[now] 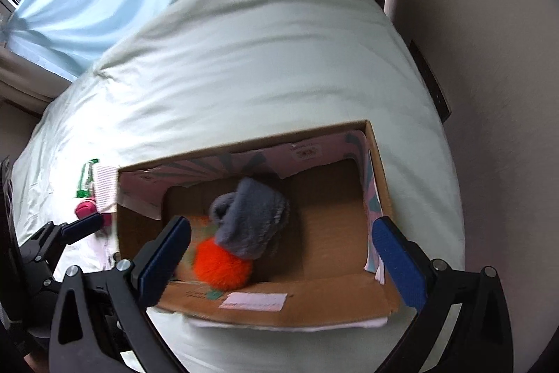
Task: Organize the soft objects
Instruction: 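Open both tools to drop the pompom and sock into the box, then withdraw both tools from the box back toward the remaining items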
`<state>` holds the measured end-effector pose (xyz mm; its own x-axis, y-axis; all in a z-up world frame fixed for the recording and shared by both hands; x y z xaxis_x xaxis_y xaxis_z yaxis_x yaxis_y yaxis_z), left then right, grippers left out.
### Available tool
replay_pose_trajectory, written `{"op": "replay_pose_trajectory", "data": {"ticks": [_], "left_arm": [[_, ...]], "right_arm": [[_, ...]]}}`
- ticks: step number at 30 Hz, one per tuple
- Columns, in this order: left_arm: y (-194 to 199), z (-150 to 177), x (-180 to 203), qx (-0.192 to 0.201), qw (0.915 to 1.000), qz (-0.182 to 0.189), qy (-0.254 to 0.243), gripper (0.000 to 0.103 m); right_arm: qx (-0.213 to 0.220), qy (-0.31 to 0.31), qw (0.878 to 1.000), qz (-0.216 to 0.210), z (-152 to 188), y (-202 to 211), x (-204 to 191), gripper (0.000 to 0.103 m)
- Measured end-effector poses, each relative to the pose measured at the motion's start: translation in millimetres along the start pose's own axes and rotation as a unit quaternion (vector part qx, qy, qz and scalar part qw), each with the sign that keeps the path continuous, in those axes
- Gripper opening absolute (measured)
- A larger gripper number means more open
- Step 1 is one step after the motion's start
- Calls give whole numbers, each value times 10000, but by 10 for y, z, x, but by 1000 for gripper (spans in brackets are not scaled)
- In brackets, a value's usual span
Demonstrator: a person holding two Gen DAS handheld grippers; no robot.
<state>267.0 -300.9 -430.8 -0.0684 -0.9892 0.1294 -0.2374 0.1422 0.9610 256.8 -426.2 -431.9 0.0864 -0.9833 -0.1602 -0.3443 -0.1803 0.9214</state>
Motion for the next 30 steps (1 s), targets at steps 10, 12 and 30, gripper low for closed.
{"op": "replay_pose_trajectory", "data": {"ticks": [10, 12, 30], "left_arm": [[1008, 48, -357, 720, 9973, 73, 100, 103], [1193, 96, -487, 853, 9962, 89, 132, 103], [2618, 630, -2221, 1813, 9821, 230, 465, 103]], "right_arm": [[597, 156, 9980, 147, -35, 815, -489, 103], [734, 202, 9969, 205, -25, 981, -610, 103], [1599, 847, 9829, 333, 269, 1947, -2537, 103]]}}
Point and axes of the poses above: each gripper's, at about its wrist camera, not at the fingertips, and y roughly against the way its jaws point, x to its right, z to its underside, the point moved 10 cm from there along -y, roughly the way its jaws point, and after that the axes turned 11 degrees about y, right-handed, at the moved point
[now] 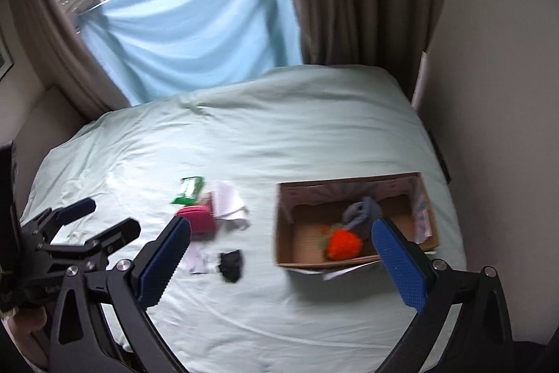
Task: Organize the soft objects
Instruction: 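Withdraw both tools from the box back toward the remaining items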
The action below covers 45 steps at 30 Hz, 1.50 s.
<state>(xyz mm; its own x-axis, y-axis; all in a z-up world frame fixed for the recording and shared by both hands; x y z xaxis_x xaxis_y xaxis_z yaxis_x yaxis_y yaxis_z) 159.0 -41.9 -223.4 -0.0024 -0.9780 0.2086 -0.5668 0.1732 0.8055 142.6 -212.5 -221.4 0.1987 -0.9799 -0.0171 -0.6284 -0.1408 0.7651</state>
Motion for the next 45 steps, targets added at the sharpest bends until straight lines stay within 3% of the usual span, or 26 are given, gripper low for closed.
{"op": "replay_pose_trajectory", "data": {"ticks": [10, 20, 28, 45], "left_arm": [[610, -16, -1101, 481, 9986, -180, 150, 103], [553, 61, -1646, 495, 9988, 6, -16, 103], [-185, 266, -1803, 72, 9988, 255, -414, 103], [-2227, 1028, -1857, -409, 9935, 456, -959, 103]], "right_arm": [[445, 285, 9986, 65, -51, 168, -1111, 103], [521, 45, 9985, 130, 36, 10, -1480, 103], [226, 107, 9978, 607, 340, -572, -1544, 103], [-71, 153, 9979, 626, 1252, -2251, -1459, 103]]}}
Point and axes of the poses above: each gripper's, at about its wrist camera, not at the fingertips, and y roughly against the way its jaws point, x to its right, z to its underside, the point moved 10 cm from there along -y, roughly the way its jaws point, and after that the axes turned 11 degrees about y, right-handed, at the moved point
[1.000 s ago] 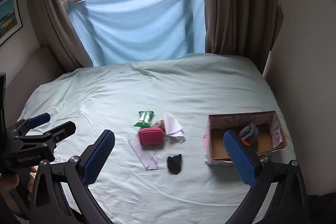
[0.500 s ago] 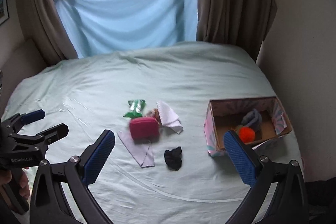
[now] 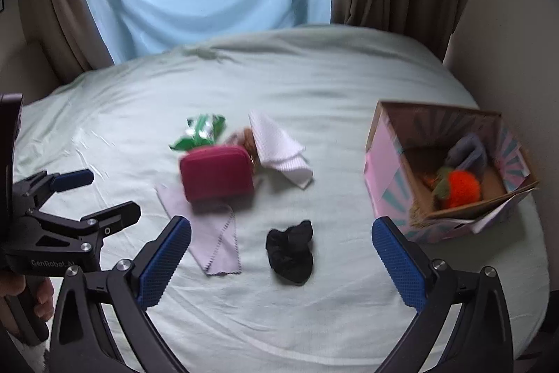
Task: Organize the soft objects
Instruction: 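Grasp the lilac cloth with the left tool while the right tool grasps the black sock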
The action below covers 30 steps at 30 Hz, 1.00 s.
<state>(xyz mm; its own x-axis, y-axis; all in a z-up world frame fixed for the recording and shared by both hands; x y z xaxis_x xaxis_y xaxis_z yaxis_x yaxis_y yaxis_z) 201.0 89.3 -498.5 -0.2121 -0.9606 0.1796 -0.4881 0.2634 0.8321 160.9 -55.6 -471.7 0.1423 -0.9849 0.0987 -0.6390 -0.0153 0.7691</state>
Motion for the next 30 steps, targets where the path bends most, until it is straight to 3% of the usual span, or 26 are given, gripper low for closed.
{"op": "replay_pose_trajectory", "data": {"ticks": [12, 17, 20, 23, 25, 28, 30], "left_arm": [[-1019, 374, 32, -225, 9992, 157, -296, 103], [-1183, 435, 113, -97, 9964, -131, -833, 103], [-1220, 429, 122, -104, 9967, -59, -797, 103], [-1243, 438, 128, -136, 9963, -67, -845, 103], [-1223, 423, 115, -150, 9962, -37, -860, 101], [-1183, 376, 110, -100, 9960, -20, -892, 88], [-1151, 339, 86, -71, 9961, -17, -882, 70]], "right_arm": [[-202, 239, 9995, -96, 489, -848, -66, 103], [-235, 261, 9992, -198, 590, -1027, -102, 102], [-311, 283, 9986, -335, 626, -1101, -137, 90], [-411, 262, 9974, -526, 658, -1171, -177, 69], [-408, 275, 9974, -525, 651, -1181, -185, 63], [-406, 357, 9972, -523, 628, -1185, -209, 48], [-403, 363, 9970, -557, 598, -1187, -225, 35]]}}
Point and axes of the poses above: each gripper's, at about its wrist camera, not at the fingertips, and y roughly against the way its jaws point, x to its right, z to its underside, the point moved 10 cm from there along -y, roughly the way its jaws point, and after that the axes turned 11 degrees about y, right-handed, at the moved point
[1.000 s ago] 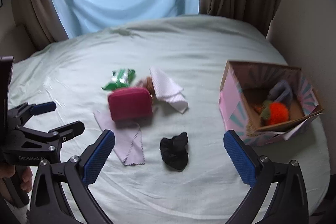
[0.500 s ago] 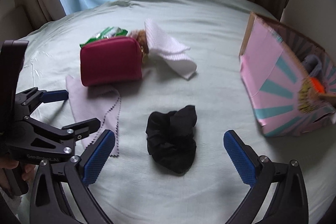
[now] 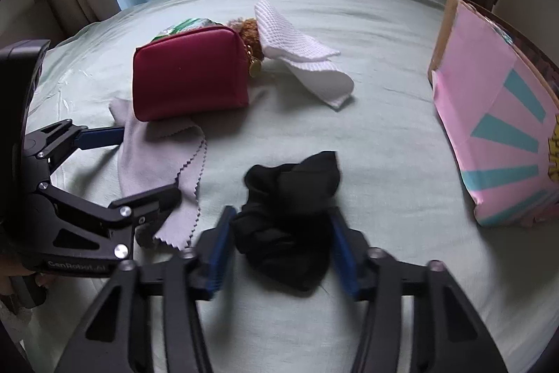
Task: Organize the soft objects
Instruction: 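Grasp the lilac cloth with the left tool while the right tool grasps the black sock, then lift and carry the cloth and black sock with both tools over the box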
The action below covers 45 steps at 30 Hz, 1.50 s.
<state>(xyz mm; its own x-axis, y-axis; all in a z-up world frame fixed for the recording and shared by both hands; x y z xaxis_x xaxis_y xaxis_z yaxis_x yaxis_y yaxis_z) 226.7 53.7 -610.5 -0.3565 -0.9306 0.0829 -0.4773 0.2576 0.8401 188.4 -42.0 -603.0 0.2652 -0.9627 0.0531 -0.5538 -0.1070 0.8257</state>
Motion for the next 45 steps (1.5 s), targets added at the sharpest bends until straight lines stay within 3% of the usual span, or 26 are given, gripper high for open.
{"op": "replay_pose_trajectory", "data": {"ticks": [6, 9, 19, 29, 35, 45], "left_arm": [[70, -67, -110, -3, 9999, -1, 143, 22], [104, -72, -94, -37, 9998, 104, 191, 12], [309, -67, -104, -39, 9992, 187, 343, 7], [874, -124, -63, 110, 9983, 203, 539, 7], [1339, -396, 17, 291, 9968, 216, 710, 7], [2268, -1117, 402, 790, 9938, 135, 766, 7]], "right_arm": [[38, 25, 10000, -56, -106, 0, -58, 30], [73, 19, 9999, -80, -155, 20, -95, 30], [183, -57, 9997, -115, -305, 173, -133, 30], [322, -59, 9994, -94, -501, 592, -130, 30], [539, -80, 9985, 5, -747, 1083, -55, 30], [995, -247, 9945, 216, -1183, 2211, 336, 30]]}}
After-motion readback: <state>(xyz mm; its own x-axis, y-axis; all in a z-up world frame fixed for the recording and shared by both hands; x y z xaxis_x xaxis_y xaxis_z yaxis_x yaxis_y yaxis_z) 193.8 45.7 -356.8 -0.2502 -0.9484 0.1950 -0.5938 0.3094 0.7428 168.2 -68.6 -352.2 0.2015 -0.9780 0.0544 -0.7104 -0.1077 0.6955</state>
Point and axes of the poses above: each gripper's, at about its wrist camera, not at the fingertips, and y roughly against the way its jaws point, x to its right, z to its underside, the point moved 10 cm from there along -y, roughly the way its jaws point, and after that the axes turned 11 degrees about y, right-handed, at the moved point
